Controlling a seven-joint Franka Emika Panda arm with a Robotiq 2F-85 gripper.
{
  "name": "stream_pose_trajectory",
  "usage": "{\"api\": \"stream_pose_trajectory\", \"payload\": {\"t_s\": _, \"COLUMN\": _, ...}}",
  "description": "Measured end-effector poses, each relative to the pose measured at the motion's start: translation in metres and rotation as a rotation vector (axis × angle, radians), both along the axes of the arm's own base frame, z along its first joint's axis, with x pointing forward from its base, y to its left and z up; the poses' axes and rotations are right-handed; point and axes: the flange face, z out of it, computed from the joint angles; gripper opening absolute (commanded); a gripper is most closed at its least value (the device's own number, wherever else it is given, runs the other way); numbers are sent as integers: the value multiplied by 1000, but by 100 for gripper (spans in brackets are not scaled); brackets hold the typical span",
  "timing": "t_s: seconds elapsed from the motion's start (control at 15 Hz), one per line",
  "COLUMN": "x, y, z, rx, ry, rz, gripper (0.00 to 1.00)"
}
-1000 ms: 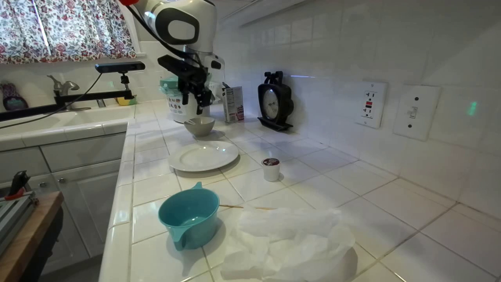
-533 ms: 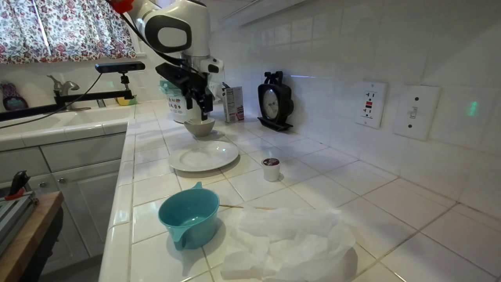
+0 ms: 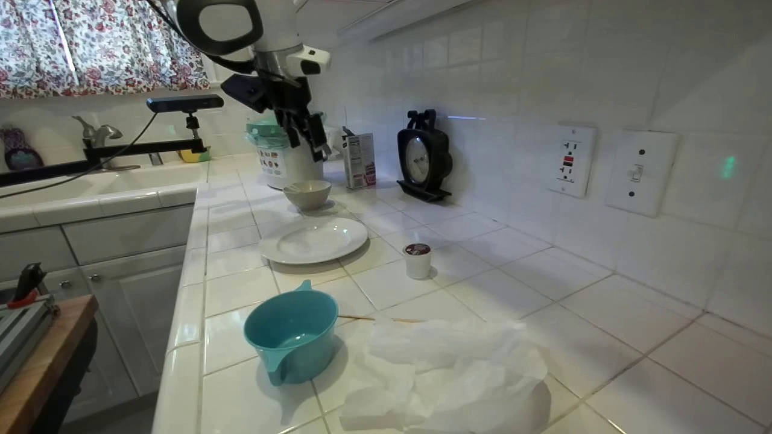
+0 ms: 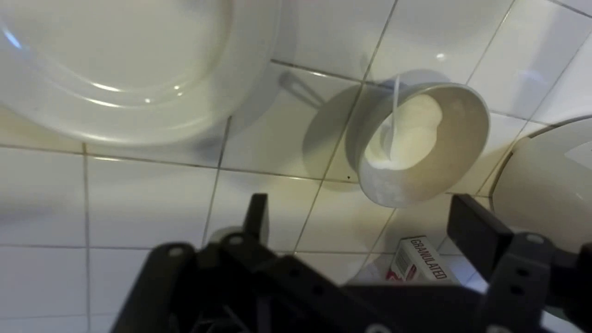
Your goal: Use the white spoon to stir the contents in the grey bowl.
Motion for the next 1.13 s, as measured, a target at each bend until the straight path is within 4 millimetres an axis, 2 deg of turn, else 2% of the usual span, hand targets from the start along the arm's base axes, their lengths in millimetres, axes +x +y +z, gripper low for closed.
{"api": "stream_pose_trajectory", "payload": {"t_s": 0.27, "x": -30, "y": -23, "z": 42, "rx": -74, "ry": -4, "rz": -28, "gripper": 100}}
{"api": "stream_pose_trajectory", "payload": {"t_s": 0.53, "x": -56, "y": -38, "z": 76, "rx": -168, "ry": 88, "rz": -47, "gripper": 100}}
{"api": "stream_pose_trajectory", "payload": {"t_s": 0.67, "x": -62, "y": -40, "z": 82, "rx": -180, "ry": 115, "rz": -48, "gripper": 100}}
{"api": "stream_pose_trajectory", "payload": {"t_s": 1.13, "x": -62, "y": -40, "z": 79, "rx": -181, "ry": 123, "rz": -49, "gripper": 100}}
